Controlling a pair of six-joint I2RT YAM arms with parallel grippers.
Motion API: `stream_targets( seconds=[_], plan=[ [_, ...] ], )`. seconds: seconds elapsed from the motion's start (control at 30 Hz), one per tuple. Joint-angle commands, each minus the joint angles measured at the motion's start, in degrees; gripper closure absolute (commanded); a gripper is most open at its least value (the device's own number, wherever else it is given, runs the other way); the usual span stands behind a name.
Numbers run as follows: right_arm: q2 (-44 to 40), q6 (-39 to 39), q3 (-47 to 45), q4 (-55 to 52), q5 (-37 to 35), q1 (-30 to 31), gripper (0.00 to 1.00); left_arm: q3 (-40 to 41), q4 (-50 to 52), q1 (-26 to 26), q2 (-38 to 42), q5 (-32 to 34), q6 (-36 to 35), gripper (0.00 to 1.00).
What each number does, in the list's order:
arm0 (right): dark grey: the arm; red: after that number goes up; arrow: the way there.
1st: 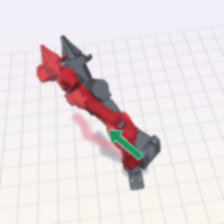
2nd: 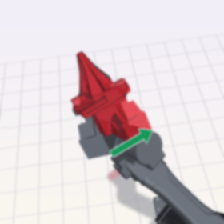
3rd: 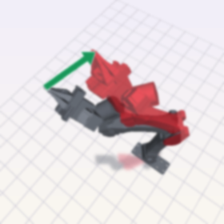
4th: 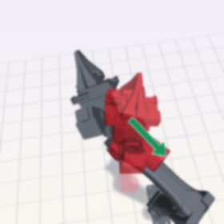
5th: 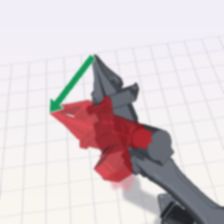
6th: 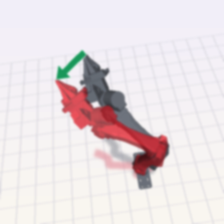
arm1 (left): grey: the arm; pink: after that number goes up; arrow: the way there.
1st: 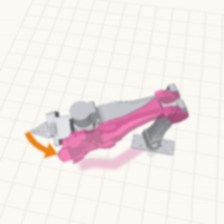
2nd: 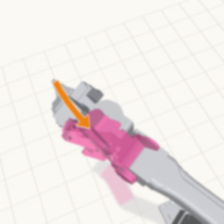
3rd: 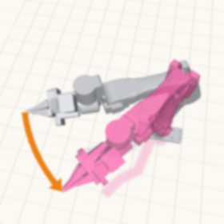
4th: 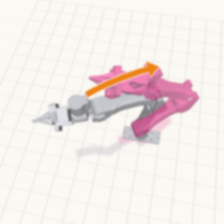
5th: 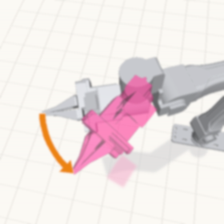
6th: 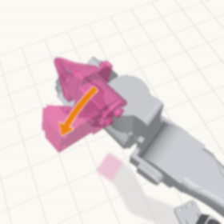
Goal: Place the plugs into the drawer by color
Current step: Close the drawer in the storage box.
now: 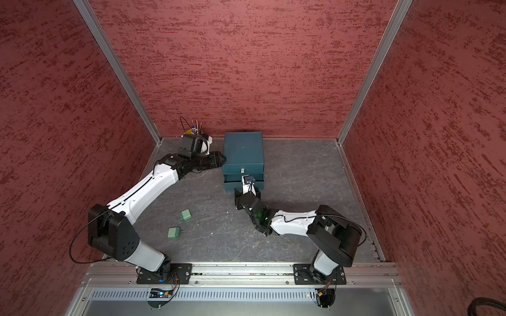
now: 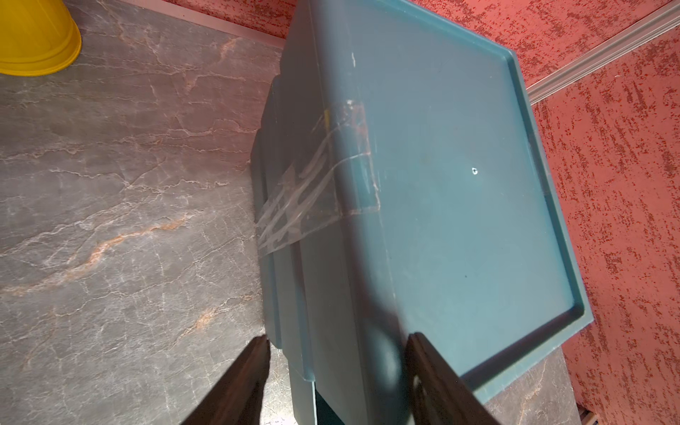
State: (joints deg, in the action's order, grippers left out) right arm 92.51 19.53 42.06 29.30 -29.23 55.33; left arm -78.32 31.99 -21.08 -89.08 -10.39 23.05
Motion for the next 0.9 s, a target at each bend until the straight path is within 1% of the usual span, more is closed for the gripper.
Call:
stream_targets(
  seconds=[0.0,0.23,0.6,0.87],
  plan=[
    [0.8,-4.7,2.6,5.0,-3.1,-0.5,0.33,1.2,5.3,0.1,1.0,2.3,-1.7,0.38],
    [3.0,-7.6,4.3,6.4,-4.1,-1.5,0.31,1.3,5.3,0.0,1.1,2.3,-1.8,0.38],
    [5.2,-13.3,4.0,11.3,-2.9,-3.0,0.28,1.6,5.0,0.1,1.0,2.3,-2.0,0.38],
    [6.1,-14.9,4.5,11.8,-2.2,-3.6,0.24,2.1,4.8,0.1,1.0,2.3,-2.1,0.38]
  ],
)
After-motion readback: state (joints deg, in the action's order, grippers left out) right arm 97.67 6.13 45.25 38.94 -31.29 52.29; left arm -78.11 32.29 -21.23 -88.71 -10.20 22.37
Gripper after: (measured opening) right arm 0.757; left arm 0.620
